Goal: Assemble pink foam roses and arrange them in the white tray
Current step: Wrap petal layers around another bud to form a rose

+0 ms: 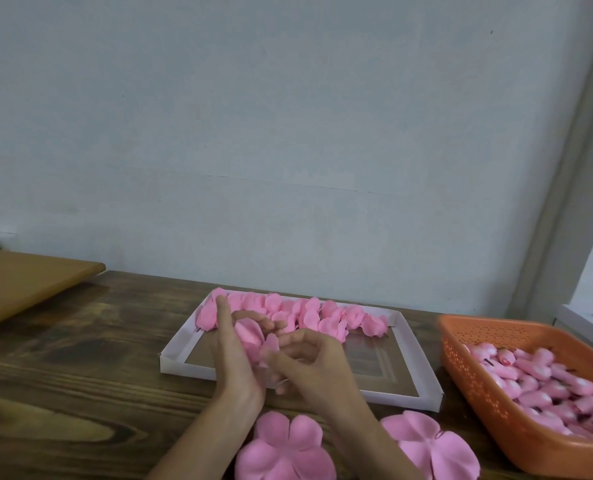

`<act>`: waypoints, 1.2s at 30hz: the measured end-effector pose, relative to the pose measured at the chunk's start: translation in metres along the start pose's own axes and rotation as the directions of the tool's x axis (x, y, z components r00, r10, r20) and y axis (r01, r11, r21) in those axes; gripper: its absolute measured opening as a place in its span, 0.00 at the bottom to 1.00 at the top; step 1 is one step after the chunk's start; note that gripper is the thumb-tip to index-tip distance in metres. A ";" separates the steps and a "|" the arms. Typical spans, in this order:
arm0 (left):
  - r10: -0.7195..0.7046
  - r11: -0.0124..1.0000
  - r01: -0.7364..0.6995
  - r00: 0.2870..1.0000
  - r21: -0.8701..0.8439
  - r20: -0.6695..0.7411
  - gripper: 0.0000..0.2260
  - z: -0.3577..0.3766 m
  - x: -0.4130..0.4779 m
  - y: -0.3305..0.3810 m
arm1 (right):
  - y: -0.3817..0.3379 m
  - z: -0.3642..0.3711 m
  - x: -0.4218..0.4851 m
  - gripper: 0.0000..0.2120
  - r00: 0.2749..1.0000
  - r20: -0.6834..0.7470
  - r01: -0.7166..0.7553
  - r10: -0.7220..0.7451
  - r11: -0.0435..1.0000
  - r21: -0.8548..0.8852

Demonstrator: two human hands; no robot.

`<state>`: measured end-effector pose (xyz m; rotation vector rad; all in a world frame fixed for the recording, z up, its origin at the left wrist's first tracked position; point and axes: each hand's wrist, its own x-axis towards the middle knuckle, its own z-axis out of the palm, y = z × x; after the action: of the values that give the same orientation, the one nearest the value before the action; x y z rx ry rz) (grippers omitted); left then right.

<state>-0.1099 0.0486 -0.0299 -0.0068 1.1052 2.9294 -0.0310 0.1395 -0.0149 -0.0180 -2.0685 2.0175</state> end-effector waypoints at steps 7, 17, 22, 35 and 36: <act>-0.001 1.000 0.000 0.998 0.025 0.059 0.29 -0.002 -0.001 0.000 | -0.003 0.001 -0.003 0.03 0.999 0.020 0.049 -0.049 0.999 0.022; -0.057 0.998 0.057 0.998 -0.013 -0.014 0.28 0.002 -0.004 0.002 | 0.008 0.002 -0.003 0.10 0.966 0.021 0.249 -0.259 0.901 -0.356; -0.072 0.997 0.072 0.997 0.011 -0.036 0.28 0.001 -0.005 0.006 | 0.011 0.002 -0.001 0.15 0.945 0.034 0.310 -0.324 0.862 -0.402; -0.045 0.998 0.045 0.999 0.050 -0.001 0.27 0.002 -0.007 0.005 | 0.015 0.007 -0.002 0.13 0.896 -0.066 0.363 -0.439 0.810 -0.461; -0.062 0.997 0.061 0.998 0.055 0.014 0.27 0.002 -0.009 0.004 | 0.015 0.007 -0.002 0.13 0.891 -0.087 0.363 -0.445 0.815 -0.451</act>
<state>-0.1012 0.0472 -0.0259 -0.0172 1.1604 2.8402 -0.0333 0.1329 -0.0301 0.1382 -2.1233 1.2422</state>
